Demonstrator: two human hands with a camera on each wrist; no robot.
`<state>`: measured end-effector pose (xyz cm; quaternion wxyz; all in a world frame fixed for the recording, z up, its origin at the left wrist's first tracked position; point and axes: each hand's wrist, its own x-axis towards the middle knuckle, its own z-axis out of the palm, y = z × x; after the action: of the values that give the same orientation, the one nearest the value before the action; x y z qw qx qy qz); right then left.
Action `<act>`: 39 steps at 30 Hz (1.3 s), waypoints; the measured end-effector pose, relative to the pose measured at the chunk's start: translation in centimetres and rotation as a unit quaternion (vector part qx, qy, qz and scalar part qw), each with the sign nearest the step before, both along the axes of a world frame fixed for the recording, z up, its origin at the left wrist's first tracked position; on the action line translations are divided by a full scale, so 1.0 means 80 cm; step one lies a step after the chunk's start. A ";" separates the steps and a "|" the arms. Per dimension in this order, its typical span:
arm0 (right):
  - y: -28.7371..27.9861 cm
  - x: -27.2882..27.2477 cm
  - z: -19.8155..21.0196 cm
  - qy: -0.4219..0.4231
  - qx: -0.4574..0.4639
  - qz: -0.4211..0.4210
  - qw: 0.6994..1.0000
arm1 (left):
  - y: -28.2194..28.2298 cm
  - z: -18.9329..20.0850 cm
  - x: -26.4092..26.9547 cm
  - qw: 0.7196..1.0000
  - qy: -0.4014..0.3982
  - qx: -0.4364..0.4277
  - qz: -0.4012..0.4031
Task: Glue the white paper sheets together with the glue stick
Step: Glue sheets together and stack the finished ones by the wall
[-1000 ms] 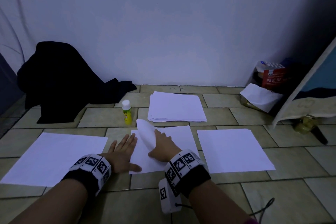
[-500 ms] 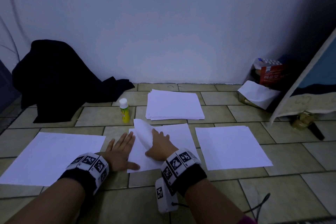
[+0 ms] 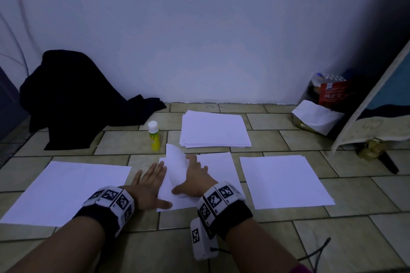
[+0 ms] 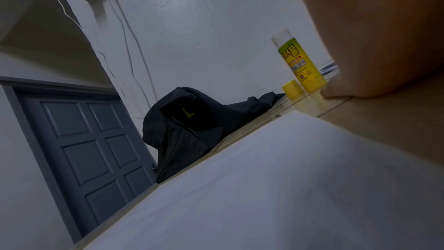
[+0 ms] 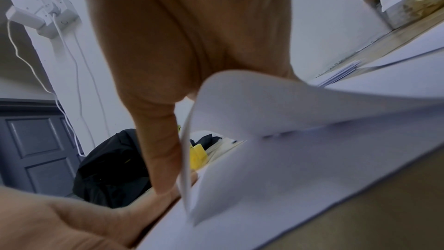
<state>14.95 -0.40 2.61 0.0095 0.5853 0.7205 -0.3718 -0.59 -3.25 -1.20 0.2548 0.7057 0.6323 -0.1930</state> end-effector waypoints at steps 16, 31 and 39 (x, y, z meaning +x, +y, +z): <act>-0.004 0.003 0.026 -0.069 -0.007 0.079 0.994 | 0.002 0.009 -0.014 0.999 -0.023 -0.020 0.010; 0.000 -0.002 0.008 -0.091 0.004 0.056 0.994 | 0.014 0.027 -0.040 0.996 -0.074 -0.004 0.042; 0.006 -0.011 -0.008 -0.141 0.026 0.066 0.988 | 0.016 0.023 0.000 0.997 -0.045 0.044 0.043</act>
<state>14.09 0.07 1.95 0.1202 0.5830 0.7584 -0.2655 -0.57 -1.99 0.67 0.2600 0.6966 0.6575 -0.1219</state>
